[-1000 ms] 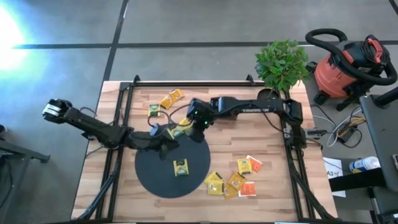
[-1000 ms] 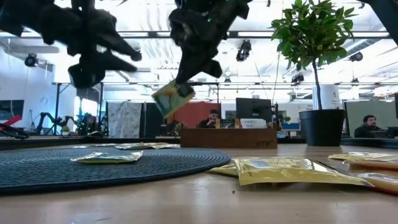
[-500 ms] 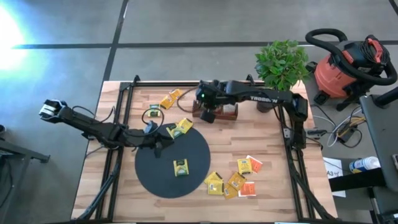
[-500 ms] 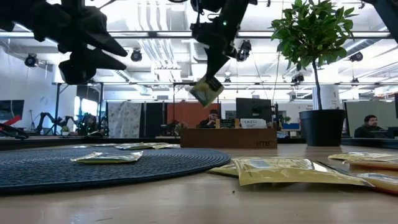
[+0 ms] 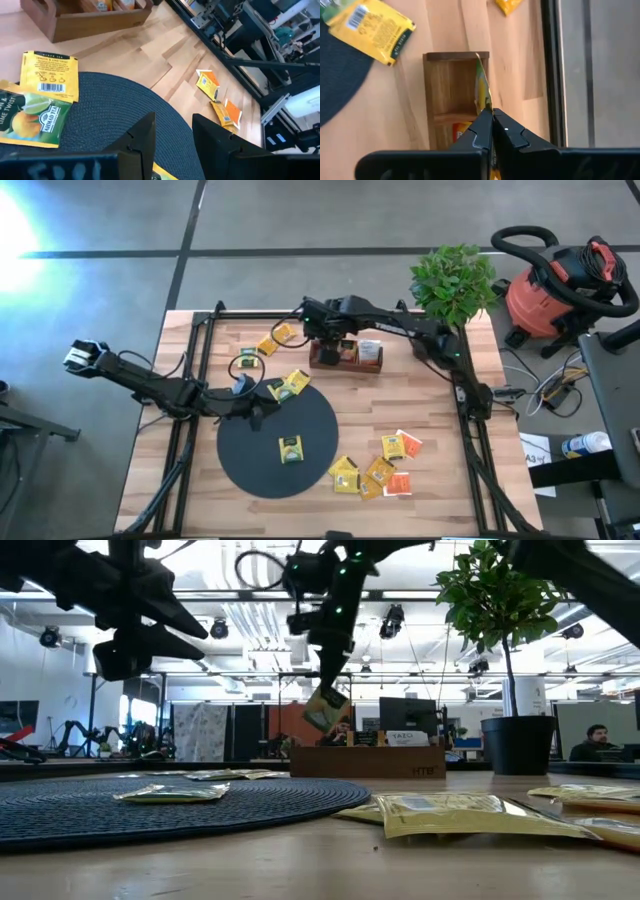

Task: Pick & Place Tea
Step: Put the yellow tea bag into the left section of the wooden organizer

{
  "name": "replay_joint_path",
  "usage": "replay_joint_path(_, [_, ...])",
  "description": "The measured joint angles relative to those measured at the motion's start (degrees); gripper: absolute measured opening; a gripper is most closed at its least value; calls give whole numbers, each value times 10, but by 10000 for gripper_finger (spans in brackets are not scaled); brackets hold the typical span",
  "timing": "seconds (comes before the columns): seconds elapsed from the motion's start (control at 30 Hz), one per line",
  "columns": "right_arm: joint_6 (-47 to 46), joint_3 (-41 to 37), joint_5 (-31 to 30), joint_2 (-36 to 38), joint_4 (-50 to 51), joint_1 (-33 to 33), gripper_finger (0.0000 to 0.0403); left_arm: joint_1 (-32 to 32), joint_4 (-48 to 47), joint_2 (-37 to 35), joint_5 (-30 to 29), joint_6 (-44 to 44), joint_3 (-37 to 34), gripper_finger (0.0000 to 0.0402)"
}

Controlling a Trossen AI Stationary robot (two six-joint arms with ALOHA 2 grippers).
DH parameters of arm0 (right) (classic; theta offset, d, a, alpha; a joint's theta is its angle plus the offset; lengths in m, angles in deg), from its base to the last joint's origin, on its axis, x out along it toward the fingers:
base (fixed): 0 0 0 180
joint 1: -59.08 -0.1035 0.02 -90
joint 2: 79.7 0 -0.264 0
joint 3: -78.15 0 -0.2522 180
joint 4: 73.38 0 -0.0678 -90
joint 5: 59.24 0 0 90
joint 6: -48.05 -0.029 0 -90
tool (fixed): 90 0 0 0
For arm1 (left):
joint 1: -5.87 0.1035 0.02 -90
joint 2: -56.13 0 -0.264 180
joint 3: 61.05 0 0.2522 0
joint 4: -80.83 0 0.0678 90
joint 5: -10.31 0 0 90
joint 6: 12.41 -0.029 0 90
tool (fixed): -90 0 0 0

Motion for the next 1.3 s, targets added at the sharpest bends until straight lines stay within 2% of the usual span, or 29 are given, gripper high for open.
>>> replay_joint_path(0.1, [0,62,0,-46,40,4,8,0,-1,1,0,11,0,124])
replay_joint_path(0.23, [-7,44,26,-56,38,11,8,0,-6,2,0,15,0,124])
replay_joint_path(1.3, [-17,48,24,-55,3,24,8,0,-22,8,-15,19,0,124])
